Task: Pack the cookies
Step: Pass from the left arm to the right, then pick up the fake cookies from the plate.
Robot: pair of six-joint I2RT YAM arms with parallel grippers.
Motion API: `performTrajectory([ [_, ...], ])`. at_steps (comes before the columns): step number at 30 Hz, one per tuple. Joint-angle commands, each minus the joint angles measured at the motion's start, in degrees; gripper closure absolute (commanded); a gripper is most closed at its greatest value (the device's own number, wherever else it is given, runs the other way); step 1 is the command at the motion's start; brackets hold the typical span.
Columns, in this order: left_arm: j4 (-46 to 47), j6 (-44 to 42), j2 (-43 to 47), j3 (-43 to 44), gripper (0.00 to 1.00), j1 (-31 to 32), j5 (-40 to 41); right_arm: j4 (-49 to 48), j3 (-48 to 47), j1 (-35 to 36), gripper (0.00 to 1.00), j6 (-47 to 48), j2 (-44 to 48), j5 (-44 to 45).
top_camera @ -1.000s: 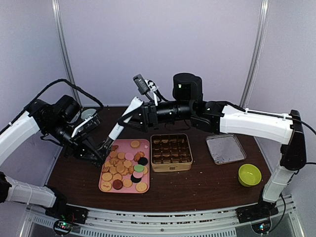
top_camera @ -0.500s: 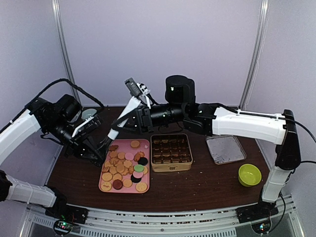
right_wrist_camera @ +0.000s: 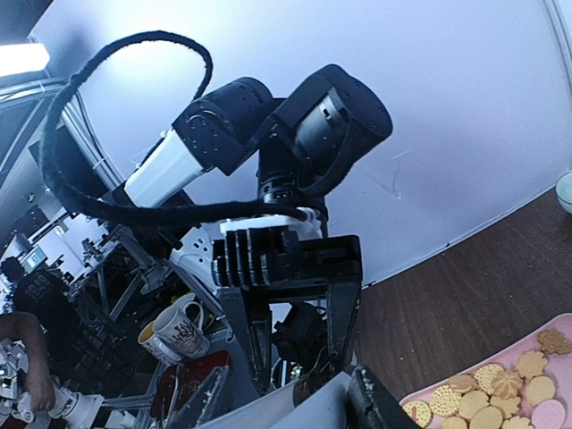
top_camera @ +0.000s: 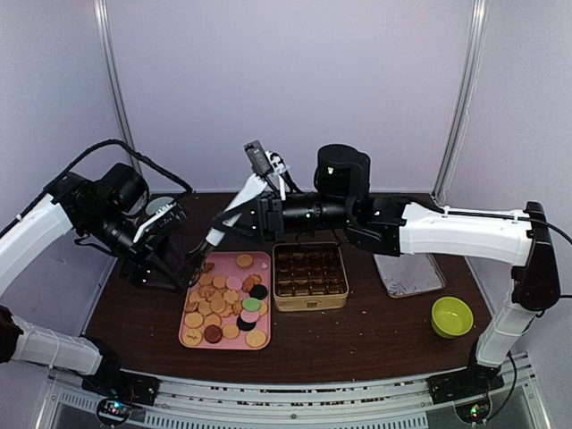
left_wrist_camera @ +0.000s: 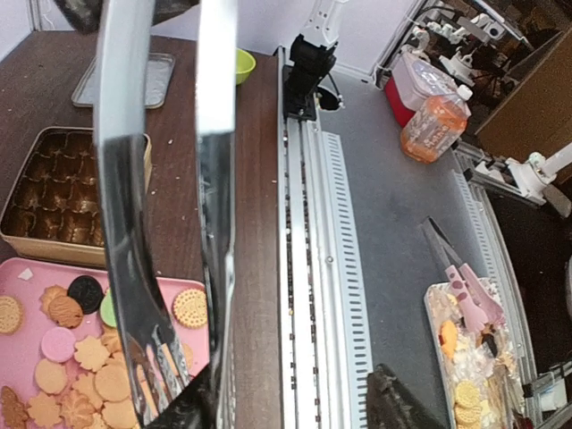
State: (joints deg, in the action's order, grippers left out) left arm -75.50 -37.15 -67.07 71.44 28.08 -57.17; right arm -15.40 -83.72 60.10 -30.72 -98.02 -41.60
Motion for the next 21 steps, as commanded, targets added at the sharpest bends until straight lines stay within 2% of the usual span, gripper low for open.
performTrajectory([
  [1, 3.37, 5.01, 1.99, 2.19, 0.39, -0.36, 6.75, 0.9, 4.69, 0.05, 0.63, 5.27, 5.54, 11.45],
  [2, 4.34, 6.28, 2.53, 2.29, 0.36, -1.2, 8.68, 1.05, 6.12, 0.17, 0.64, 6.0, 6.33, 13.31],
  [4, 5.46, 7.75, 3.35, 2.93, 0.22, -2.5, 13.01, 1.45, 8.43, 0.35, 0.64, 7.25, 7.7, 17.75],
  [6, 5.48, 8.47, 3.46, 4.26, 0.17, -4.31, 17.37, 1.97, 10.2, 0.73, 0.65, 8.46, 8.44, 21.62],
  [10, 5.28, 9.5, 3.23, 6.08, 0.14, -11.47, 21.24, 4.6, 10.75, 2.83, 0.65, 12.09, 7.42, 29.93],
  [15, 4.69, 9.98, 1.46, 6.21, 0.14, -18.82, 26.36, 7.29, 5.9, 7.02, 0.65, 15.89, 1.53, 39.15],
  [21, 6.5, 10.21, -0.56, 2.17, 0.13, -25.79, 30.63, 8.17, -1.78, 10.17, 0.65, 17.94, -7.03, 44.9],
])
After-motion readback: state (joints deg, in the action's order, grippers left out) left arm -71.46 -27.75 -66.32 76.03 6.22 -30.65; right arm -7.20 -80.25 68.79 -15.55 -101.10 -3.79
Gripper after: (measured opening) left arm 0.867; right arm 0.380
